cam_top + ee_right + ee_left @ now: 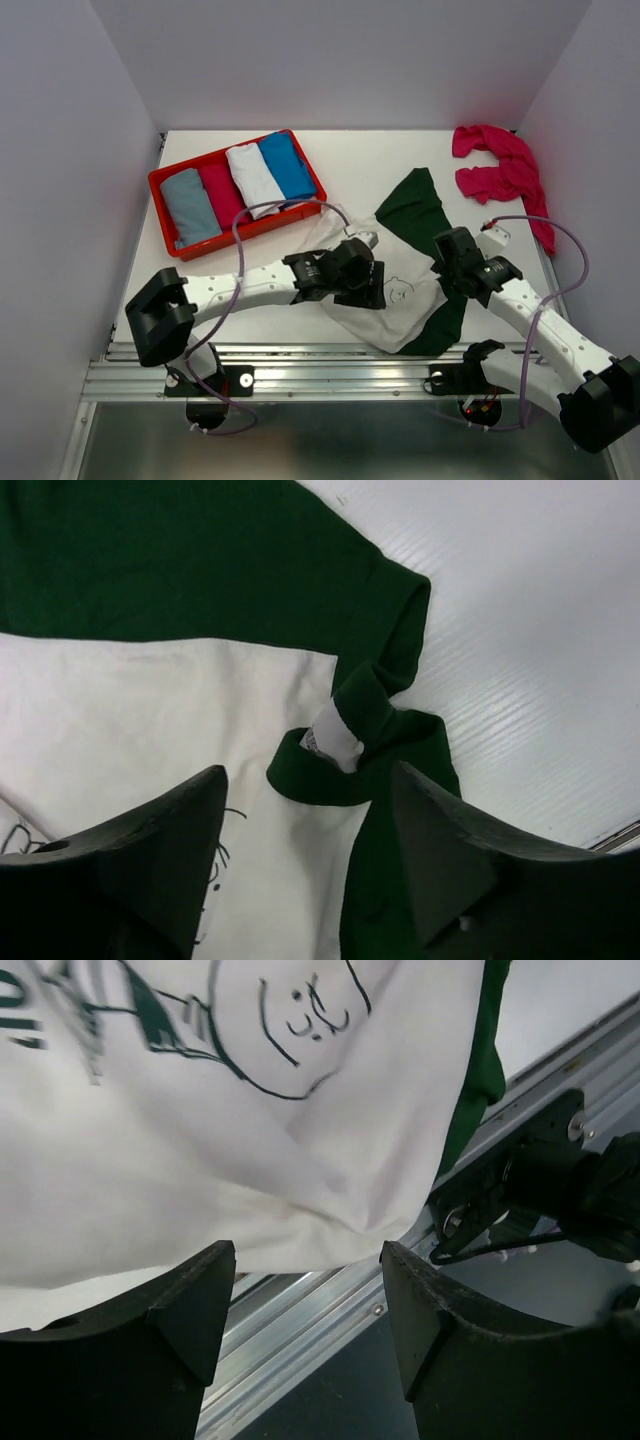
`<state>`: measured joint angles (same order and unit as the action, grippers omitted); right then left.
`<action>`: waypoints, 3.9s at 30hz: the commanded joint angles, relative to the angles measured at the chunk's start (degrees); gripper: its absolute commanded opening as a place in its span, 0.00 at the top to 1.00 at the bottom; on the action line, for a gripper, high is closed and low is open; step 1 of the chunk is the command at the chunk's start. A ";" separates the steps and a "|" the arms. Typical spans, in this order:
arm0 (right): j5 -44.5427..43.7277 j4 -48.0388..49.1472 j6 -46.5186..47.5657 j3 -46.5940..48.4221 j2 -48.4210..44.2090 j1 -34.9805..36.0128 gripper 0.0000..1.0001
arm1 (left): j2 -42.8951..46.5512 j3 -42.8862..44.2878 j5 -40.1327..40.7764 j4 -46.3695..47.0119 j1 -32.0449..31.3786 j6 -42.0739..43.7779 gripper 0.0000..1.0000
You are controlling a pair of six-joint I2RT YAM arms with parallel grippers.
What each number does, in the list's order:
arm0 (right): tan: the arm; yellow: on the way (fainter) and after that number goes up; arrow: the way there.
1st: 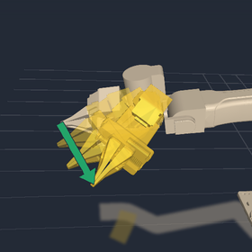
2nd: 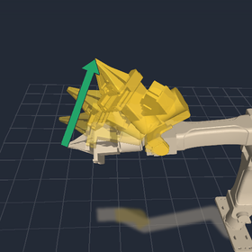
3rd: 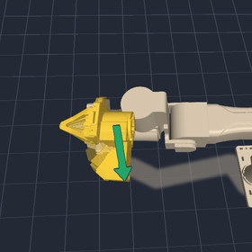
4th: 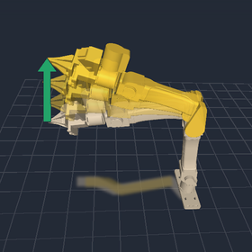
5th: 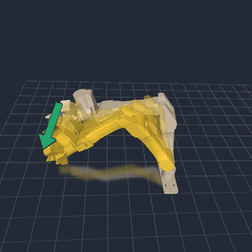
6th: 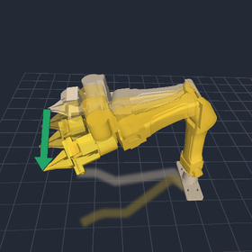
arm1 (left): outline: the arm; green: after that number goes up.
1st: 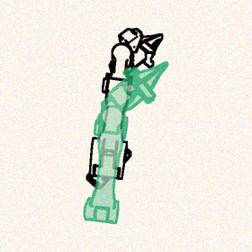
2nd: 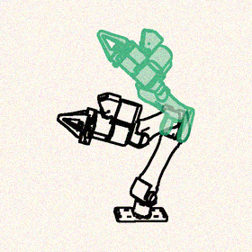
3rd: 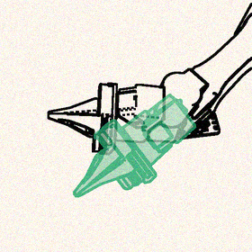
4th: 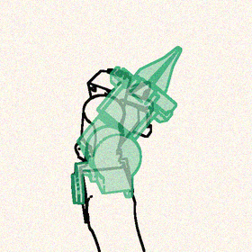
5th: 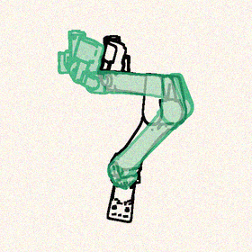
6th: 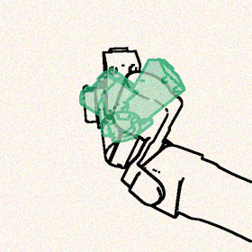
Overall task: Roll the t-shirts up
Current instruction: Flatten out the T-shirt at the center of the board.
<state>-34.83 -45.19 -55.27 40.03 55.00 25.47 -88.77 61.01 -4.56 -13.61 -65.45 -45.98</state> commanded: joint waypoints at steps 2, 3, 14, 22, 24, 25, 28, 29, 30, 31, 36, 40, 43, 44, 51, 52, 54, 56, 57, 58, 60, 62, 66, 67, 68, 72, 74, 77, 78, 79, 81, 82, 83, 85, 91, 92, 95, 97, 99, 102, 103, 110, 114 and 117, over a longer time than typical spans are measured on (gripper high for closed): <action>-3.75 -0.86 3.31 6.36 -0.42 -0.43 0.18 | 12.11 3.59 6.49 -8.01 8.13 5.35 0.32; -3.93 -0.78 3.76 6.98 -0.25 -0.43 0.18 | 13.18 3.41 6.93 -9.23 11.89 6.15 0.32; 3.71 4.14 9.12 10.33 0.02 -0.43 0.13 | 15.04 1.48 9.57 -12.24 37.75 14.77 0.39; 7.05 6.95 10.53 9.54 1.86 -0.43 0.07 | 8.88 -1.06 10.36 -11.45 46.81 16.80 0.40; 7.49 7.92 10.97 9.28 2.13 -0.43 0.06 | 7.05 -1.95 9.57 -10.83 47.87 16.10 0.40; 7.76 8.18 11.06 9.36 2.91 -0.43 0.06 | 5.82 -2.82 9.31 -10.04 48.22 15.75 0.40; 8.11 8.45 11.49 9.54 3.79 -0.43 0.05 | 4.23 -3.36 8.77 -9.42 48.22 15.65 0.40; 8.02 8.54 11.58 9.63 3.97 -0.43 0.05 | 3.53 -3.36 9.12 -9.42 48.22 15.65 0.41; 8.20 8.71 11.93 9.63 4.23 -0.43 0.05 | 2.21 -3.36 9.74 -9.51 48.31 15.57 0.40; 8.29 9.06 12.11 9.63 4.41 -0.43 0.05 | 1.59 -3.44 10.61 -9.94 48.40 14.87 0.41; 9.51 9.94 12.55 9.80 5.82 -0.43 0.04 | -1.57 -3.45 13.78 -8.89 50.42 13.63 0.41; 10.74 11.00 12.81 9.19 6.34 -0.43 0.04 | -6.14 1.99 18.70 -9.59 53.05 12.84 0.41; 11.36 11.44 12.81 9.10 6.87 -0.43 0.03 | -11.76 8.30 20.63 -12.31 54.11 13.28 0.42; 11.36 11.44 12.73 8.93 6.87 -0.43 0.04 | -13.60 9.55 22.12 -13.10 54.20 13.45 0.42; 11.19 11.35 13.52 8.48 6.26 -0.43 0.03 | -18.18 18.52 25.74 -16.36 56.92 14.95 0.42; 11.27 11.26 13.52 8.57 6.26 -0.43 0.03 | -18.54 20.01 26.09 -16.36 57.27 15.30 0.42; 11.54 11.35 13.52 8.83 6.52 -0.43 0.03 | -19.85 22.64 26.44 -17.06 57.54 16.09 0.42; 11.89 11.35 13.26 8.92 6.61 -0.43 0.03 | -21.17 24.32 27.05 -17.68 57.80 16.97 0.42; 12.06 11.35 13.17 8.92 6.52 -0.43 0.03 | -21.53 25.11 27.23 -18.03 57.98 17.41 0.42; 12.15 11.35 13.08 8.84 6.52 -0.43 0.03 | -21.88 26.34 27.93 -19.17 58.15 17.93 0.42; 12.24 11.35 12.90 8.66 6.17 -0.43 0.03 | -21.62 26.44 28.64 -19.79 58.51 17.94 0.42; 12.33 11.35 12.90 8.57 5.99 -0.43 0.03 | -19.53 24.34 29.60 -19.18 58.68 17.42 0.42; 13.03 11.35 12.81 8.66 6.08 -0.43 0.03 | -15.91 18.54 29.08 -17.16 61.31 15.84 0.42; 13.21 11.35 12.81 8.75 6.08 -0.43 0.03 | -15.56 16.61 30.12 -16.55 61.93 15.39 0.42; 13.38 11.35 12.81 8.84 6.17 -0.43 0.03 | -15.29 16.07 30.74 -16.37 62.54 14.96 0.43; 13.82 11.53 12.81 8.66 6.17 -0.43 0.03 | -16.61 17.82 32.41 -16.80 64.92 14.60 0.43; 14.09 11.44 12.73 8.75 6.26 -0.43 0.03 | -18.27 20.98 33.47 -17.07 65.36 14.60 0.43; 14.35 11.44 12.20 8.49 5.82 -0.43 0.03 | -21.60 26.69 34.34 -18.21 67.12 15.74 0.43; 14.44 11.44 12.11 8.40 5.73 -0.43 0.03 | -22.40 28.18 34.53 -18.65 67.21 16.09 0.43; 14.53 11.44 12.02 8.22 5.56 -0.43 0.03 | -23.11 31.07 34.61 -19.00 67.30 16.44 0.43; 14.53 11.18 12.02 7.96 5.12 -0.43 0.03 | -25.21 34.07 34.97 -20.31 67.38 16.88 0.43; 14.44 11.00 11.85 7.87 5.03 -0.43 0.03 | -25.57 36.26 34.79 -20.84 67.30 17.15 0.43; 14.35 10.91 11.85 7.78 4.85 -0.43 0.03 | -25.75 36.89 34.27 -20.76 67.30 17.67 0.43; 14.17 10.47 11.93 7.69 4.50 -0.43 0.03 | -25.75 37.86 34.09 -20.59 67.30 18.29 0.43; 13.56 10.12 11.94 7.08 3.88 -0.43 0.03 | -21.46 36.30 29.80 -21.47 65.81 19.34 0.44; 13.30 10.21 11.94 6.99 4.06 -0.43 0.03 | -19.88 35.15 28.91 -21.11 65.19 19.69 0.44; 13.12 10.65 12.81 6.90 5.37 -0.43 0.02 | -9.97 29.79 24.60 -18.92 59.40 20.92 0.44; 12.77 11.61 13.16 7.08 6.16 -0.43 0.01 | -6.43 27.07 24.33 -18.56 55.28 21.02 0.43; 12.77 12.92 14.13 7.34 8.01 -0.43 0.00 | -2.56 25.83 23.72 -18.47 48.07 20.67 0.42; 14.87 15.29 15.97 8.74 11.51 -3.75 0.00 | -0.18 23.72 21.18 -18.12 41.38 18.83 0.38; 16.88 15.92 16.50 9.62 12.49 -5.94 0.00 | 0.17 22.58 18.04 -17.17 40.32 18.12 0.31; 22.87 18.65 19.05 14.28 17.86 -12.37 0.00 | -5.26 23.44 16.76 -15.13 26.44 17.24 0.39; 23.58 18.56 19.76 14.64 17.33 -14.48 0.00 | -12.47 26.52 17.92 -15.66 20.37 16.45 0.50; 24.63 18.56 20.02 13.15 16.02 -16.42 0.00 | -17.30 29.07 18.44 -14.78 17.38 16.10 0.48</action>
<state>-12.23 -28.53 -36.77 52.58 73.36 11.09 -103.77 85.82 12.51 -28.45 -45.67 -29.08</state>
